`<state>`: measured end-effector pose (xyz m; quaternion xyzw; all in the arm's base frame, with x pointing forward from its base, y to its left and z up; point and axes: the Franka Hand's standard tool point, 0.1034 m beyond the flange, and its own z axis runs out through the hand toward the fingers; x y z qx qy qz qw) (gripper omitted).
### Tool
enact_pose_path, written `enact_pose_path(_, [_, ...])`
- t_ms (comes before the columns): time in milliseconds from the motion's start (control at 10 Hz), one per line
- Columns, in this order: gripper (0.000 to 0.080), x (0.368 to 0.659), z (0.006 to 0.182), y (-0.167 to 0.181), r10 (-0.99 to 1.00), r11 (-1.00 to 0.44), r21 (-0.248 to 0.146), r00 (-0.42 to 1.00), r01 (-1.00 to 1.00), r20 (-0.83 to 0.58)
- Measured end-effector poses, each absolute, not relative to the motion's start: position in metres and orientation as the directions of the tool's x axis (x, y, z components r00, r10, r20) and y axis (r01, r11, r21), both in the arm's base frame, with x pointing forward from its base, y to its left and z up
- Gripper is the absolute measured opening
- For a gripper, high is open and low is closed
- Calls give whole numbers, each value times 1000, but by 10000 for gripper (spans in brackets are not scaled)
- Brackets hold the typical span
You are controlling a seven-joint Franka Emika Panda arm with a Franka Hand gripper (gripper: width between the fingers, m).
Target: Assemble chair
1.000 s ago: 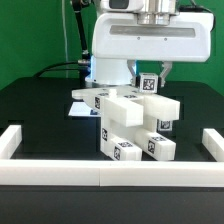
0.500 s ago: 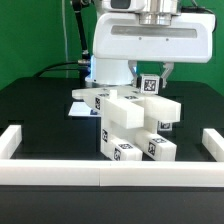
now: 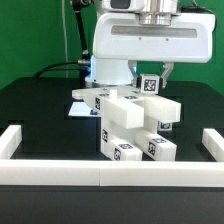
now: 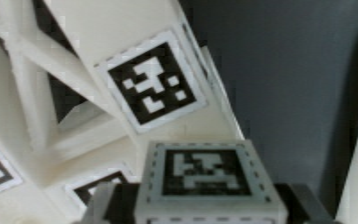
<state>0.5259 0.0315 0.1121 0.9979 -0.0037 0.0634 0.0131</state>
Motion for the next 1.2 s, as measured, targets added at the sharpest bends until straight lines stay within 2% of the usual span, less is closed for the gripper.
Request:
enact_pose_path(500, [271, 526, 112, 32, -56, -998, 19, 990, -59, 128])
enact_pose_path(1200, [271, 526, 112, 32, -472, -881, -44, 873, -471, 121])
